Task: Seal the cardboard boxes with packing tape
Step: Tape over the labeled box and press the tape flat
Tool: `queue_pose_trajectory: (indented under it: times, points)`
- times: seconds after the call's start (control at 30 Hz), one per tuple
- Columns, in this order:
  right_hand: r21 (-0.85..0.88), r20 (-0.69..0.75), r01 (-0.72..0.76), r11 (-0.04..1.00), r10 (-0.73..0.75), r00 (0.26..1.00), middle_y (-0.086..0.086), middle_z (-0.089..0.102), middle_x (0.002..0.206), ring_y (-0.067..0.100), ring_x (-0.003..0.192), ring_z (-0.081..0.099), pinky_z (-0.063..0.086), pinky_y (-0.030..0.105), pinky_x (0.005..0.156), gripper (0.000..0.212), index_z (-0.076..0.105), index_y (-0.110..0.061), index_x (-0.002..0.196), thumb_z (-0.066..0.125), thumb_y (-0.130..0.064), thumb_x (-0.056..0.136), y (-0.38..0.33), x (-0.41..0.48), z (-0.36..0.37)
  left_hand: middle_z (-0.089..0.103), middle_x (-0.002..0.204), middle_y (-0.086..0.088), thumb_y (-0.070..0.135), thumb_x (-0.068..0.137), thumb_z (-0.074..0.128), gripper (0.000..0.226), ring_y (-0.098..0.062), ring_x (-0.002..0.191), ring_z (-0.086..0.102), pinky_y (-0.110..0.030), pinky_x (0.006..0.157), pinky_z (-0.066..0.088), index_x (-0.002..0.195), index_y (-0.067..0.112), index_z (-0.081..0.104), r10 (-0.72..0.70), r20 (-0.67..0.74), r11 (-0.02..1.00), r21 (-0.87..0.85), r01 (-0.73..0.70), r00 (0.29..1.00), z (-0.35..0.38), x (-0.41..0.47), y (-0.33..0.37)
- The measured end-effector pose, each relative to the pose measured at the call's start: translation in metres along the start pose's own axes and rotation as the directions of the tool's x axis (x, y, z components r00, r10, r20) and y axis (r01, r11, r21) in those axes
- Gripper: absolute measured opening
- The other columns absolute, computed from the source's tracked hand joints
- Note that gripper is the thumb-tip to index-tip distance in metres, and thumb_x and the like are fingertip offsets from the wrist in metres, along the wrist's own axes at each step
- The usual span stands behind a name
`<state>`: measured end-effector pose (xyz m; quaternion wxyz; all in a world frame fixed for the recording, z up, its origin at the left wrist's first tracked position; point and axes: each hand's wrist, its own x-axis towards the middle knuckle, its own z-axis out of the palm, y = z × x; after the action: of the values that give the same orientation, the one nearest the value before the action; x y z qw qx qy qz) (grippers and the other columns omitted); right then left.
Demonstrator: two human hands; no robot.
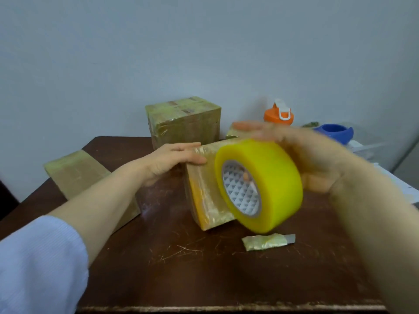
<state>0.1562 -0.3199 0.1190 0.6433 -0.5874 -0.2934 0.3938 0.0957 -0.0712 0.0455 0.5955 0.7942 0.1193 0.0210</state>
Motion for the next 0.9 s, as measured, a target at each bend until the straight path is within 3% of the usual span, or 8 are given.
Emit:
queue_pose_trajectory:
  times: [0.07, 0.17, 0.27, 0.37, 0.47, 0.57, 0.67, 0.9]
  points:
    - [-0.021, -0.001, 0.062, 0.998, -0.062, 0.998, 0.012, 0.072, 0.103, 0.028, 0.088, 0.070, 0.059, 0.035, 0.068, 0.054, 0.064, -0.021, 0.117, 0.070, -0.011, 0.065, -0.021, 0.011, -0.005, 0.073, 0.096, 0.001, 0.046, 0.049, 0.080, 0.050, -0.012, 0.083, 0.070, -0.024, 0.067, 0.053, 0.095, 0.027, 0.074, -0.095, 0.008, 0.991, -0.096, 0.095, 0.995, 0.002, 0.000, -0.008]
    - [-0.053, -0.037, 0.057, 0.997, -0.059, 0.998, 0.014, 0.072, 0.098, 0.027, 0.078, 0.070, 0.058, 0.033, 0.062, 0.063, 0.058, -0.016, 0.121, 0.069, -0.009, 0.060, -0.026, 0.037, -0.003, 0.072, 0.090, -0.004, 0.049, 0.058, 0.080, 0.056, -0.018, 0.081, 0.068, -0.030, 0.066, 0.051, 0.102, 0.017, 0.068, -0.235, -0.060, 0.956, -0.197, 0.219, 0.970, 0.005, -0.002, -0.022]
    - [-0.127, -0.153, 0.061, 0.990, -0.080, 0.985, 0.011, 0.070, 0.099, 0.021, 0.080, 0.070, 0.059, 0.030, 0.065, 0.038, 0.063, -0.015, 0.110, 0.070, -0.011, 0.072, -0.013, 0.068, 0.003, 0.066, 0.119, -0.002, 0.046, 0.077, 0.071, 0.050, -0.017, 0.102, 0.062, -0.028, 0.080, 0.049, 0.117, 0.017, 0.064, -0.188, -0.339, 0.978, -0.154, 0.143, 0.922, 0.010, 0.003, -0.028]
    - [-0.198, -0.265, 0.068, 0.978, -0.120, 0.957, 0.009, 0.071, 0.104, 0.020, 0.088, 0.069, 0.059, 0.033, 0.074, 0.026, 0.067, -0.017, 0.107, 0.071, -0.021, 0.082, -0.009, 0.091, 0.006, 0.030, 0.153, -0.003, 0.039, 0.082, 0.067, 0.087, -0.019, 0.135, 0.036, -0.024, 0.096, 0.033, 0.151, 0.015, 0.019, -0.109, -0.443, 0.990, 0.035, 0.138, 0.890, 0.022, 0.007, -0.024]
    - [-0.346, -0.217, 0.010, 0.938, -0.090, 0.972, 0.001, 0.071, 0.106, 0.019, 0.093, 0.070, 0.058, 0.035, 0.080, 0.029, 0.068, -0.027, 0.107, 0.073, -0.033, 0.079, -0.011, 0.098, 0.006, 0.014, 0.157, -0.004, 0.035, 0.082, 0.069, 0.106, -0.023, 0.140, 0.026, -0.026, 0.097, 0.031, 0.150, 0.019, -0.011, -0.190, -0.378, 0.979, -0.148, 0.143, 0.906, 0.038, 0.011, -0.022]
    - [-0.307, -0.178, 0.022, 0.952, -0.080, 0.981, 0.002, 0.071, 0.106, 0.019, 0.092, 0.070, 0.059, 0.033, 0.076, 0.029, 0.067, -0.028, 0.111, 0.070, -0.025, 0.082, -0.009, 0.097, 0.008, 0.006, 0.158, -0.005, 0.028, 0.088, 0.063, 0.099, -0.025, 0.141, 0.020, -0.035, 0.109, 0.027, 0.149, 0.024, -0.014, -0.190, -0.400, 0.973, -0.200, 0.117, 0.897, 0.041, 0.013, -0.027]
    - [-0.261, -0.263, 0.050, 0.964, -0.121, 0.957, 0.009, 0.071, 0.105, 0.025, 0.093, 0.069, 0.058, 0.036, 0.077, 0.030, 0.068, -0.016, 0.111, 0.071, -0.021, 0.081, -0.012, 0.093, 0.012, 0.006, 0.157, -0.005, 0.028, 0.090, 0.062, 0.093, -0.025, 0.142, 0.018, -0.036, 0.111, 0.024, 0.150, 0.023, -0.009, -0.161, -0.410, 0.980, -0.173, 0.096, 0.898, 0.045, 0.013, -0.031]
    - [-0.479, -0.250, -0.019, 0.878, -0.115, 0.961, 0.010, 0.074, 0.091, 0.027, 0.086, 0.071, 0.059, 0.040, 0.076, 0.032, 0.074, -0.013, 0.097, 0.075, -0.034, 0.074, -0.031, 0.058, 0.014, 0.021, 0.152, -0.008, 0.028, 0.091, 0.057, 0.081, -0.029, 0.137, 0.014, -0.043, 0.110, 0.015, 0.150, 0.034, 0.002, -0.127, -0.482, 0.991, -0.028, 0.130, 0.867, 0.051, 0.015, -0.029]
